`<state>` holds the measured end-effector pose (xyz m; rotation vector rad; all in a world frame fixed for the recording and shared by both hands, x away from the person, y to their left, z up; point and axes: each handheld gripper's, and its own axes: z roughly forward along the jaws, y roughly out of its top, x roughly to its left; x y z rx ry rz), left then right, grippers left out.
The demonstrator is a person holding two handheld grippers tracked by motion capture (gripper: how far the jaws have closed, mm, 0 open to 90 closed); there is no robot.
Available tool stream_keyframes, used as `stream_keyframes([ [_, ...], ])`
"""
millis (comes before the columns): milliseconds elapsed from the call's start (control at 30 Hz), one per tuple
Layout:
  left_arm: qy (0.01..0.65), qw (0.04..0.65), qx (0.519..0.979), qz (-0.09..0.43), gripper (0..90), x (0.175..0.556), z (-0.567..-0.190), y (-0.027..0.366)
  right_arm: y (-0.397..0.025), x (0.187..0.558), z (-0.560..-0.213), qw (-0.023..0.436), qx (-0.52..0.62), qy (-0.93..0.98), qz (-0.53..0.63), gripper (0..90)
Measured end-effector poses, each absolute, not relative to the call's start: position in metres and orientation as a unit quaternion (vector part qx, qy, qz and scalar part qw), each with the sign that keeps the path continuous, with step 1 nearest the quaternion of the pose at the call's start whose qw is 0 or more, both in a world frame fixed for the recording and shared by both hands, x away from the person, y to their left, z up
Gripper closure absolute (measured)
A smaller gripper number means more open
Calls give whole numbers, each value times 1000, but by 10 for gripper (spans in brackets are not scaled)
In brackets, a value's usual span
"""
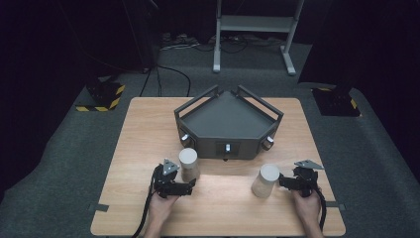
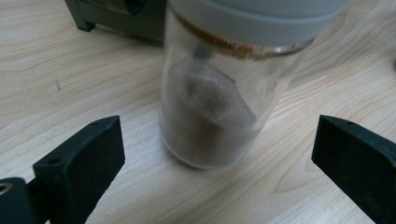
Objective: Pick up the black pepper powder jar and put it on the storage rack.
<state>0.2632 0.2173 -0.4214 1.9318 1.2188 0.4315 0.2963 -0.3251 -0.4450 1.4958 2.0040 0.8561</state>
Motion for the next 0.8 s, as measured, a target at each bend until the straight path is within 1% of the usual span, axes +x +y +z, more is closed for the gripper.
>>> stream_keyframes([
  [567,478,411,757,173,81,282,-416,202,-325,296,-445,247,549,735,314,78],
  [800,480,417,751,180,133,285,-416,200,-325,296,-445,247,549,735,314,78],
])
